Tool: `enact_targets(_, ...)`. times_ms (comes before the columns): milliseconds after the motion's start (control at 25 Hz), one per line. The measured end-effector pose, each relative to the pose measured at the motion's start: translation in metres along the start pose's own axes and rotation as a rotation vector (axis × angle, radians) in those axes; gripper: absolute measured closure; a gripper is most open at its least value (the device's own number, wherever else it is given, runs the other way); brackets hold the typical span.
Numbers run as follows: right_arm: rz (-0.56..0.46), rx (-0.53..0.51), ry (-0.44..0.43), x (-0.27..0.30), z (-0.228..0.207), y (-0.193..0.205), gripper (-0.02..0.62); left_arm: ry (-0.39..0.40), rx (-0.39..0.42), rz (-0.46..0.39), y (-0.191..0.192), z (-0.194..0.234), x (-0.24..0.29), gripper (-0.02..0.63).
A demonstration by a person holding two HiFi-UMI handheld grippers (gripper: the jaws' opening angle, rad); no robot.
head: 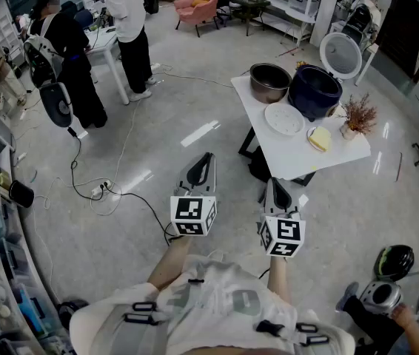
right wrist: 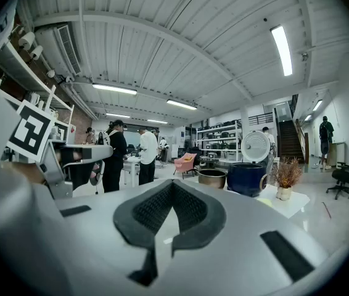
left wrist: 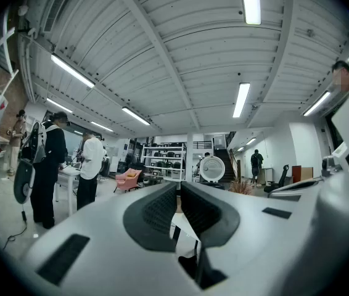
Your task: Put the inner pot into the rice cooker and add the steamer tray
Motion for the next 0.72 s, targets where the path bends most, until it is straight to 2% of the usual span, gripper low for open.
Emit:
enact_targets(360,0.004,0.012,-0.022,0.006,0.009,0.003,0.588,-0.019,-0.022,0.016,0.006,0.013,-0.005,0.569)
enact_targets(720,-0.001,0.038,-0.006,0.02,0.005,0.004,0.588,-0.018,-0.025,0.028,0.011,0.018,0.004,0.569)
Point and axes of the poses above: the fingertips, and each gripper's own axes: x forward along the fingers, z to its left, y out of its underside, the point moved 7 cm from there along -x, backward along the fingers, and after that the axes turned 5 degrees about -x, right-handed, at the moved point
